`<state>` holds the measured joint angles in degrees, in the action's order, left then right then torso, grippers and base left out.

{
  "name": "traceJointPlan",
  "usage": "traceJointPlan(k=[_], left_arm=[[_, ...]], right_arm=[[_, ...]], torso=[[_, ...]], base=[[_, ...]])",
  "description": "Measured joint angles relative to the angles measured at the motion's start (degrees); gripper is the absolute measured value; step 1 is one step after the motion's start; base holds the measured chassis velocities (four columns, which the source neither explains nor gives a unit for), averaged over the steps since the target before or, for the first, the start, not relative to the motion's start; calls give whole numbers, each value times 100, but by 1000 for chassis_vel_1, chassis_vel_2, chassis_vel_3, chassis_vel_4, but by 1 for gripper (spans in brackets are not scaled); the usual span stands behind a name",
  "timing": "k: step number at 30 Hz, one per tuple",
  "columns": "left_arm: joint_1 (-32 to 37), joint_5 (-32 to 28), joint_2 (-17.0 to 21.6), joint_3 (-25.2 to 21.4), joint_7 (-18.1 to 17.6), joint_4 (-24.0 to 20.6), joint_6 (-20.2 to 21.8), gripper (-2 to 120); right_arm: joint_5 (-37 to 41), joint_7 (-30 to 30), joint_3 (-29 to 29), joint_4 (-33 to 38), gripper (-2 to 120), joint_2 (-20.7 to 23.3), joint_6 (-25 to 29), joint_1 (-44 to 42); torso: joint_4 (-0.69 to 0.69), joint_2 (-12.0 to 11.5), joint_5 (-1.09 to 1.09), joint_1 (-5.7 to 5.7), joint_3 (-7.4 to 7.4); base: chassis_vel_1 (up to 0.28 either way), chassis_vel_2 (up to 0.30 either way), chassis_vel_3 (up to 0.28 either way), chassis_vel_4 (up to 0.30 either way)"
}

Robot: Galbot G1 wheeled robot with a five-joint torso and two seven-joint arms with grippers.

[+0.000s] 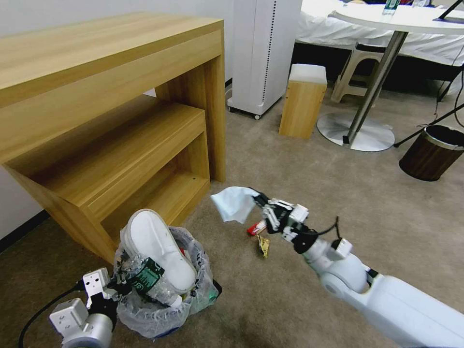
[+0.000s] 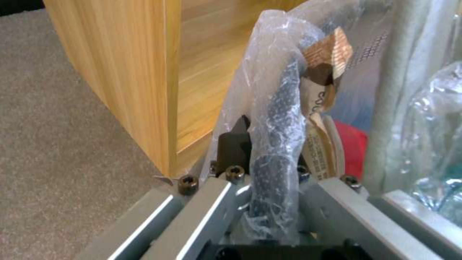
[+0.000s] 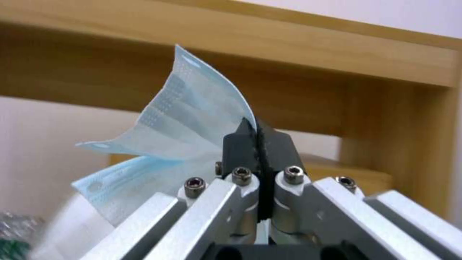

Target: Pick up the trash bin and place the garbage on the floor into it.

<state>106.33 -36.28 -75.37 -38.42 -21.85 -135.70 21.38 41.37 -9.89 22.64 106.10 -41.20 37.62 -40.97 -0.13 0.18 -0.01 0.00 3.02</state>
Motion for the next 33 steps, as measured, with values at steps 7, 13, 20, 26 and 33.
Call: traceJointPlan(k=[7, 13, 20, 26, 33], left_arm=[[117, 0, -26, -27, -2, -212, 20, 1], [180, -7, -16, -64, -7, -366, 37, 1], [240, -15, -22, -53, -15, -526, 72, 1], [290, 16, -23, -29, 1, -601, 87, 1], [279, 16, -3, -38, 8, -612, 89, 1]], right_arm=[[336, -104, 816, -83, 0, -216, -39, 706], [518, -32, 1416, -229, 0, -368, -160, 1033], [511, 72, 1944, -575, 0, -540, -218, 1268], [646, 182, 2266, -580, 0, -615, -365, 1503], [833, 83, 2470, -310, 0, -682, -335, 1750]], torso=[[0, 0, -1, 0, 0], [0, 0, 0, 0, 0], [0, 0, 0, 0, 0], [-2, 0, 0, 0, 0], [1, 0, 0, 0, 0]], base=[[0, 0, 0, 0], [0, 0, 0, 0], [0, 0, 0, 0], [0, 0, 0, 0], [0, 0, 0, 0]])
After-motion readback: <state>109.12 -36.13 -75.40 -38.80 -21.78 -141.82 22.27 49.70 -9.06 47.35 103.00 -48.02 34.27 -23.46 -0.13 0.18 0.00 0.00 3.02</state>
